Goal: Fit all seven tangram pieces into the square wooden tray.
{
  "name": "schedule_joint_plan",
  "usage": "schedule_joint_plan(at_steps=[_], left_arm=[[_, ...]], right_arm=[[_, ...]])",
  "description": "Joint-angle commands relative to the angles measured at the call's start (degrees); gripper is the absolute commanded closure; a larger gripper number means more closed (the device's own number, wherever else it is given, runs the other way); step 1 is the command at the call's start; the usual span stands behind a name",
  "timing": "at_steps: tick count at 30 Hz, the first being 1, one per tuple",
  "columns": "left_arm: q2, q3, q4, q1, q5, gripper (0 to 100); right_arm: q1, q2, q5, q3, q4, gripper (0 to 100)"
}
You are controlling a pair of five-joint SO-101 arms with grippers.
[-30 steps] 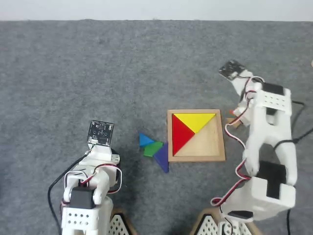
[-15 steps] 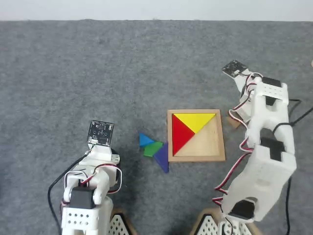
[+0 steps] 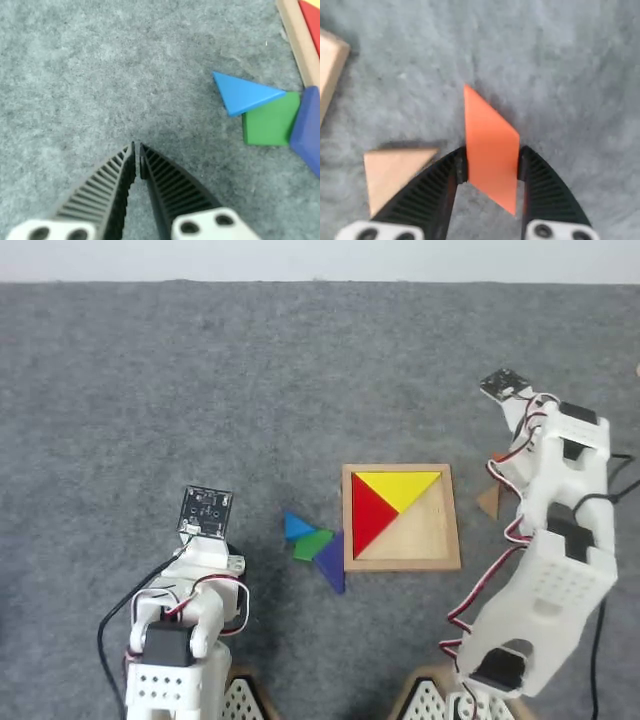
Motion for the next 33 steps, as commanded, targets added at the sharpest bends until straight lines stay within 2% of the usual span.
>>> schedule_joint_plan(at_steps=[1,6,11,20,23,29,33], left_arm=[[-1.14,-0.66,0.35,-0.35,-0.44,98],[-1.14,-0.66,0.35,-0.35,-0.44,98],[-1.14,-0.66,0.35,-0.35,-0.44,98],[-1.14,-0.66,0.35,-0.35,-0.44,98],[-1.14,-0.66,0.35,-0.35,-0.44,98],[-1.14,-0.66,0.35,-0.35,-0.44,98],[-1.14,-0.66,0.35,-0.35,-0.44,98]], right_arm=[[6.64,-0.31,-4.75,0.18,4.35,85.6],[15.34,-0.31,-7.21,0.26,5.23,91.6],[23.96,-2.68,-9.41,1.67,5.93,91.1],[30.11,-26.51,-10.81,16.09,6.11,89.8],[28.79,-31.25,-19.08,24.0,-0.48,86.6],[18.07,-32.22,-33.93,35.25,-8.22,77.6],[14.9,-32.31,-36.57,39.12,-13.85,73.3]])
